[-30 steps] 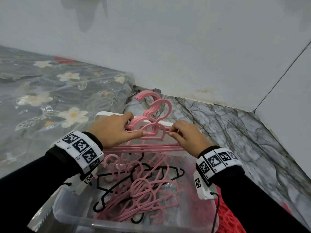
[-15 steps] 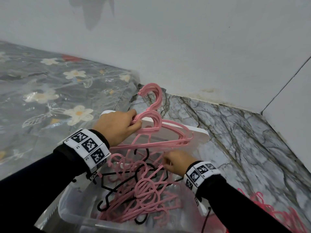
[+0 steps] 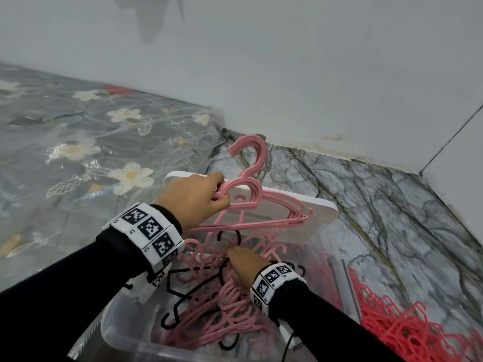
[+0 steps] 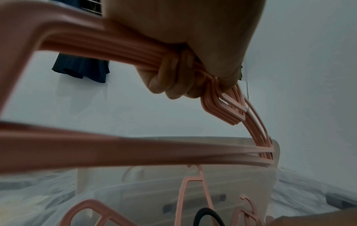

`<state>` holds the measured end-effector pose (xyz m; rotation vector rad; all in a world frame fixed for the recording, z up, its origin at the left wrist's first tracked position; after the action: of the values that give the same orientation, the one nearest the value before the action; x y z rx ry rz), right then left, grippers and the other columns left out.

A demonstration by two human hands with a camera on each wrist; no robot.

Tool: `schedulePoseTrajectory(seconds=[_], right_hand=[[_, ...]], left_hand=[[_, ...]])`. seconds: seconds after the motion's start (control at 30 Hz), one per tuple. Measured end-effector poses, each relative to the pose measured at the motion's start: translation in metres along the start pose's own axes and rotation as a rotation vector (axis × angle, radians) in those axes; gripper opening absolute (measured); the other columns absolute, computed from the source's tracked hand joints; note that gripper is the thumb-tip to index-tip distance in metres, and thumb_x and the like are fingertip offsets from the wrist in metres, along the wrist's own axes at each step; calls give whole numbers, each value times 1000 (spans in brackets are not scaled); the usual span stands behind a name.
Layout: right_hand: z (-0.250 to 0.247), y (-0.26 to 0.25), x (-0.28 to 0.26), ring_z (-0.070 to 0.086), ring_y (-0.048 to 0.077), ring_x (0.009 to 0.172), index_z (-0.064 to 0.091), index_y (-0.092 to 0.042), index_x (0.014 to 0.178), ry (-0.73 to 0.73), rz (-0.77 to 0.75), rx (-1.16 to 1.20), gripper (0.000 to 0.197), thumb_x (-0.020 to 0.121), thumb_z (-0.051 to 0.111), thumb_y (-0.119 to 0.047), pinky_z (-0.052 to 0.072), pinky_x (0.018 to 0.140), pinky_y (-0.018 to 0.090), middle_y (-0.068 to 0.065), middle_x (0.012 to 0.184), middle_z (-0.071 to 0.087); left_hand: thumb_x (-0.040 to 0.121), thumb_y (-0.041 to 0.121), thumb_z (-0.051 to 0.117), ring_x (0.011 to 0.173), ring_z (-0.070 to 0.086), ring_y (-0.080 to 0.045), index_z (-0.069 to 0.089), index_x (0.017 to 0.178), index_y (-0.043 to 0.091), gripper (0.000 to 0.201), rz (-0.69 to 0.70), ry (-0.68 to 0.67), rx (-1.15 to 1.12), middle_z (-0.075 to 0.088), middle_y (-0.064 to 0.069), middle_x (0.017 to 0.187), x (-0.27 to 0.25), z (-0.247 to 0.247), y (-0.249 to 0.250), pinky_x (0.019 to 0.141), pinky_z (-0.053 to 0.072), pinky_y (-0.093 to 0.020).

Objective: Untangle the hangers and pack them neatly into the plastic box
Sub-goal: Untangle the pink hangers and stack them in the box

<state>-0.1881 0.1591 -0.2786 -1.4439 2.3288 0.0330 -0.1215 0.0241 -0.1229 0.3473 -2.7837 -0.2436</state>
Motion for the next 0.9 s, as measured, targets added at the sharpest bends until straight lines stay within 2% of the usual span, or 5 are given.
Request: schedulePoseTrajectory(seconds=[0.3, 0.6, 0.7, 0.77, 0.9], right_hand=[[-21, -10, -17, 61, 39, 93, 52, -10, 115, 91, -26, -42, 32, 87, 41, 2, 42, 71, 39, 24, 103, 60], [-116, -3, -65, 60, 20, 90, 62, -13, 100, 343, -176, 113, 13, 88, 58, -10, 47, 80, 33, 4, 98, 68], [-147, 6, -80, 59, 8, 76, 65, -13, 98, 498, -164, 250, 11, 87, 65, -12, 45, 72, 17, -5, 84, 66], [-162, 7, -87, 59, 1, 67, 67, -12, 96, 554, -184, 332, 10, 86, 66, -10, 42, 66, 6, -6, 77, 66], [-177, 12, -96, 61, 3, 69, 68, -11, 93, 668, -191, 357, 8, 85, 67, -11, 49, 67, 13, -3, 81, 69]], left_hand=[[88, 62, 46, 65, 53, -19, 43, 90, 24, 38, -27, -26, -72, 50, 10, 63, 1, -1, -4, 60, 46, -34], [83, 65, 48, 63, 50, -19, 41, 89, 21, 44, -10, -25, -46, 49, 7, 63, -2, -2, -3, 58, 42, -34], [80, 68, 49, 67, 52, -20, 41, 93, 22, 49, 9, -50, -46, 51, 6, 67, -4, -1, -2, 66, 47, -40], [76, 75, 40, 68, 53, -20, 41, 92, 22, 55, 19, -56, -30, 51, 6, 68, -4, 0, 0, 68, 48, -40], [66, 84, 18, 62, 51, -12, 40, 89, 25, 67, 8, -78, -30, 50, 9, 63, -4, 2, 2, 65, 45, -34]])
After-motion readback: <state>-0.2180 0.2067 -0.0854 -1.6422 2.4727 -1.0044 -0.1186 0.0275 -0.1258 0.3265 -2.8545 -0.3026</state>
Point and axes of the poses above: each hand's wrist, its own x-axis towards the middle knuckle, its own z-axis out of the palm, y = z × x, the point moved 3 cm from there along x, towards the middle knuckle
